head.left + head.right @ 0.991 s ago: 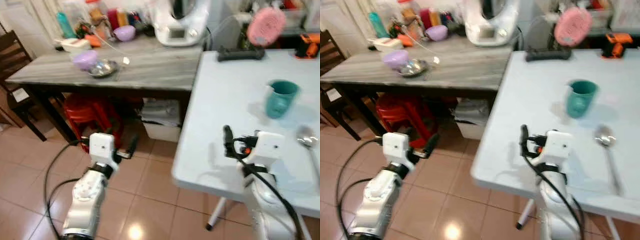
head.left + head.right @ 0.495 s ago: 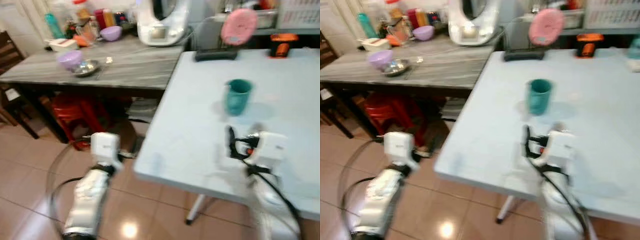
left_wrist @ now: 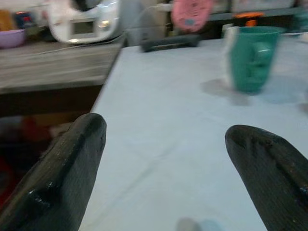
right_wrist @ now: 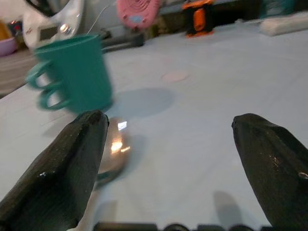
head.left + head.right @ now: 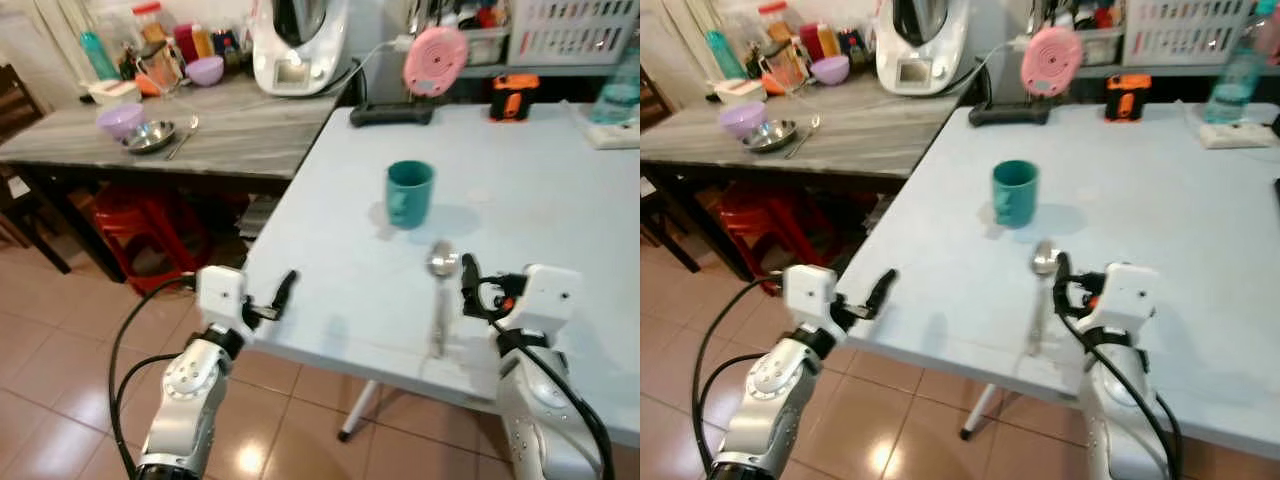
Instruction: Setting the table
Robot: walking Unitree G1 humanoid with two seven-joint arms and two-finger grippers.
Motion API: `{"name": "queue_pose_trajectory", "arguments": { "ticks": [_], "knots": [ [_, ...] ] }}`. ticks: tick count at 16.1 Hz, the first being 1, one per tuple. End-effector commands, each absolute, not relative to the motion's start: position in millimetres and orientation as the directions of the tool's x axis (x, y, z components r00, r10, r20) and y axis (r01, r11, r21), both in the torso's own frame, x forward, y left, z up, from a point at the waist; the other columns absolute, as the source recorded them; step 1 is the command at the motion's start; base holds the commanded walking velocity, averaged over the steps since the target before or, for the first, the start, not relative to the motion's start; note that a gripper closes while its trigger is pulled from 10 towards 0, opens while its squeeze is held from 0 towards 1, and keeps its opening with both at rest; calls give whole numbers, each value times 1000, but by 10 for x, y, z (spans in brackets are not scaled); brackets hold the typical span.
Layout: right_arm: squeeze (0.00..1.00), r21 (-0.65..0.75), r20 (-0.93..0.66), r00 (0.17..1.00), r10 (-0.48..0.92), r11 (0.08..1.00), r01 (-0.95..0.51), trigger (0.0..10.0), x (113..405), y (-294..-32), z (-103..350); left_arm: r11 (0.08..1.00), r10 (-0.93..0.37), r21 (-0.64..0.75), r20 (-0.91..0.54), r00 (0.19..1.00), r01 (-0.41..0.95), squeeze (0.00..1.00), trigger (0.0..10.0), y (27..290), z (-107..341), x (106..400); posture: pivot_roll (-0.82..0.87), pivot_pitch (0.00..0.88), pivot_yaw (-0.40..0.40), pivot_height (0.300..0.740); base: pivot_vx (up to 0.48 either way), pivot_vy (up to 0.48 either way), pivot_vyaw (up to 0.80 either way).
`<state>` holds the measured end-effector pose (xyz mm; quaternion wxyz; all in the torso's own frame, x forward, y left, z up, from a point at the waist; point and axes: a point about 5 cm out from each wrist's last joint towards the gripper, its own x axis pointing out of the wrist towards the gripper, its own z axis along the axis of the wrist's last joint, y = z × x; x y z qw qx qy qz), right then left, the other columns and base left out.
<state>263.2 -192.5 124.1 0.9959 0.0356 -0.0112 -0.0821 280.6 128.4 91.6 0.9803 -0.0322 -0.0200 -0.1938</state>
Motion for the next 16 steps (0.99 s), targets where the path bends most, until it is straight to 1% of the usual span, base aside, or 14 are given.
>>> {"name": "queue_pose_trajectory", "arguments": {
  "ticks": [1,3,5,7,9,13,15,16],
  "knots": [
    [0,88,0,993,-115,990,114,10000,2662,-1790,1227,903,-427,-58,12,904,427,0,10000,1366,843,2750,-138,0,139,740,0,0,0],
    [0,84,-8,994,-111,990,111,10000,2678,-1771,1219,852,-523,-39,-3,852,523,0,10000,1317,809,2690,-137,0,138,740,0,0,0],
    [0,82,-14,994,-106,991,107,10000,2690,-1753,1212,820,-572,-30,4,820,572,0,10000,1281,814,2667,-138,0,137,740,0,0,0],
    [0,71,-45,995,-83,994,87,10000,2717,-1710,1174,771,-637,-27,1,771,637,0,10000,1229,795,2639,-140,0,134,740,0,0,0],
    [0,62,-107,993,-46,997,53,10000,2780,-1596,1111,755,-654,-47,7,756,654,0,10000,1221,767,2594,-145,0,134,740,0,0,0],
    [0,45,-176,984,-15,999,23,10000,2810,-1482,1015,747,-662,-45,38,749,663,0,10000,1209,807,2596,-142,0,128,740,0,0,0],
    [0,29,-197,980,-23,999,29,10000,2820,-1490,993,742,-667,-48,47,743,669,0,10000,1203,816,2593,-143,0,127,740,0,0,0],
    [0,19,-226,973,-38,999,44,10000,2832,-1512,961,725,-685,-52,47,727,687,0,10000,1202,815,2581,-143,0,127,740,0,0,0]
  ]
}}
